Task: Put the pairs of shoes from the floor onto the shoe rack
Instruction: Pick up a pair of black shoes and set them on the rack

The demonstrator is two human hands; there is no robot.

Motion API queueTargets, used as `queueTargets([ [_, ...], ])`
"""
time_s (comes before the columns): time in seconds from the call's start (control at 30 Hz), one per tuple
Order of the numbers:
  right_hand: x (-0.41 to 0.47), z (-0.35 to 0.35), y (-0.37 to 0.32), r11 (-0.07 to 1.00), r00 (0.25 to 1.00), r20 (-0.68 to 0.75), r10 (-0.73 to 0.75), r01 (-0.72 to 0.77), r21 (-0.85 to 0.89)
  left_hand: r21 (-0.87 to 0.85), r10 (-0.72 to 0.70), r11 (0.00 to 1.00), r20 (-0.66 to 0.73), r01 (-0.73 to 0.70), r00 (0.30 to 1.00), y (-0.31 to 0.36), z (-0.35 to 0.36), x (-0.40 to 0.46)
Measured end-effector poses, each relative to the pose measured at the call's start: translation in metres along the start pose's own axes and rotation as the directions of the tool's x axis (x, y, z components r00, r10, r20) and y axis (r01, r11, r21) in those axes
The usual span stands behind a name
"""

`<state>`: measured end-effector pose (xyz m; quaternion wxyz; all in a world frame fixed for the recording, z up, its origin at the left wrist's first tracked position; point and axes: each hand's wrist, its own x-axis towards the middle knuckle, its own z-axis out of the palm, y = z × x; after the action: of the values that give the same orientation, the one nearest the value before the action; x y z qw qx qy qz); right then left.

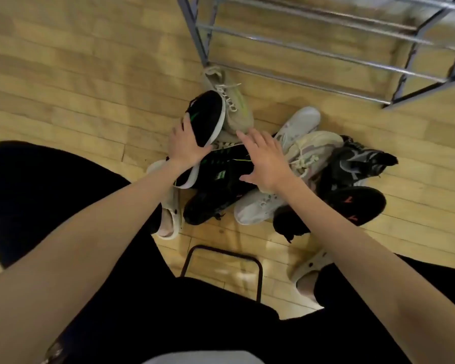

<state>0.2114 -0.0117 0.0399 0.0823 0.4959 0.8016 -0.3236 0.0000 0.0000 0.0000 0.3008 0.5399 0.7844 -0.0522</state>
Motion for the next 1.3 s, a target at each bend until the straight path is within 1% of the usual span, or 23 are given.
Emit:
queueTargets([
  [0.07,0.007,0.009,0.003,0.997,0.999,0.025,-0.028,0.030,-0.073,0.011,-0.041,0.999,0.001,0.041,0.999,-0.007,0.008,0.007],
  [0.13,0.014,0.020,0.008,0.988,0.997,0.073,-0.015,0.026,-0.154,-0.003,-0.127,0.992,0.047,0.128,0.991,-0.016,0.015,0.013],
  [0.23,0.020,0.034,0.008,0.979,0.994,0.111,0.016,0.007,-0.203,-0.144,-0.176,0.971,0.092,0.188,0.980,-0.025,0.024,0.013],
  [0.3,0.021,0.035,0.006,0.981,0.996,0.085,0.040,-0.023,-0.190,-0.212,-0.203,0.951,0.129,0.227,0.971,-0.033,0.025,0.014],
  [0.37,0.019,0.034,0.001,0.979,0.996,0.066,0.059,-0.045,-0.197,-0.223,-0.210,0.943,0.179,0.248,0.961,-0.042,0.025,0.014],
  [0.47,0.008,0.029,-0.013,0.964,0.998,-0.013,0.058,-0.059,-0.259,-0.273,-0.171,0.938,0.172,0.213,0.970,-0.054,0.023,0.009],
  [0.53,-0.005,0.019,-0.022,0.974,0.994,-0.052,0.100,-0.108,-0.197,-0.353,-0.137,0.917,0.162,0.188,0.977,-0.059,0.017,0.003],
  [0.6,-0.023,0.004,-0.029,0.974,0.977,-0.059,0.205,-0.210,-0.088,-0.500,-0.111,0.846,0.173,0.185,0.979,-0.059,0.008,-0.003],
  [0.67,-0.044,-0.013,-0.031,0.945,0.940,-0.094,0.327,-0.323,0.052,-0.626,-0.087,0.756,0.195,0.192,0.977,-0.054,-0.006,-0.008],
  [0.73,-0.066,-0.029,-0.035,0.884,0.883,-0.117,0.455,-0.432,0.179,-0.694,-0.016,0.702,0.209,0.160,0.978,-0.046,-0.018,-0.014],
  [0.8,-0.085,-0.035,-0.030,0.777,0.800,-0.094,0.592,-0.537,0.329,-0.753,0.036,0.639,0.230,0.154,0.973,-0.037,-0.030,-0.024],
  [0.83,-0.092,-0.035,-0.026,0.694,0.756,-0.058,0.652,-0.564,0.447,-0.773,0.051,0.612,0.252,0.169,0.966,-0.034,-0.037,-0.029],
  [0.87,-0.098,-0.036,-0.022,0.573,0.717,-0.009,0.697,-0.550,0.608,-0.789,0.081,0.583,0.291,0.191,0.953,-0.030,-0.043,-0.033],
  [0.9,-0.105,-0.036,-0.019,0.399,0.693,0.077,0.716,-0.498,0.770,-0.805,0.126,0.553,0.337,0.216,0.933,-0.025,-0.052,-0.041],
  [0.93,-0.111,-0.037,-0.016,0.181,0.695,0.202,0.690,-0.436,0.882,-0.831,0.191,0.505,0.370,0.232,0.909,-0.020,-0.059,-0.050],
  [0.97,-0.118,-0.037,-0.012,-0.040,0.723,0.316,0.614,-0.372,0.927,-0.862,0.252,0.448,0.376,0.237,0.892,-0.014,-0.065,-0.059],
  [1.0,-0.124,-0.036,-0.010,-0.238,0.761,0.396,0.513,-0.318,0.918,-0.893,0.299,0.377,0.368,0.245,0.881,-0.009,-0.068,-0.068],
  [1.03,-0.130,-0.034,-0.008,-0.387,0.798,0.432,0.420,-0.273,0.881,-0.917,0.337,0.307,0.356,0.256,0.872,-0.004,-0.071,-0.077],
  [1.07,-0.137,-0.034,-0.008,-0.496,0.842,0.436,0.319,-0.243,0.833,-0.930,0.365,0.240,0.352,0.278,0.862,0.000,-0.073,-0.085],
  [1.13,-0.145,-0.028,-0.004,-0.645,0.911,0.383,0.152,-0.203,0.737,-0.940,0.410,0.136,0.340,0.312,0.846,0.007,-0.077,-0.103],
  [1.17,-0.150,-0.026,-0.003,-0.688,0.929,0.354,0.105,-0.189,0.701,-0.942,0.424,0.111,0.332,0.315,0.843,0.011,-0.078,-0.109],
  [1.2,-0.152,-0.024,-0.001,-0.717,0.944,0.324,0.068,-0.180,0.673,-0.945,0.436,0.090,0.320,0.313,0.841,0.014,-0.081,-0.116],
  [1.3,-0.162,-0.018,-0.002,-0.714,0.966,0.256,0.041,-0.151,0.684,-0.951,0.464,0.052,0.294,0.306,0.835,0.019,-0.089,-0.131],
])
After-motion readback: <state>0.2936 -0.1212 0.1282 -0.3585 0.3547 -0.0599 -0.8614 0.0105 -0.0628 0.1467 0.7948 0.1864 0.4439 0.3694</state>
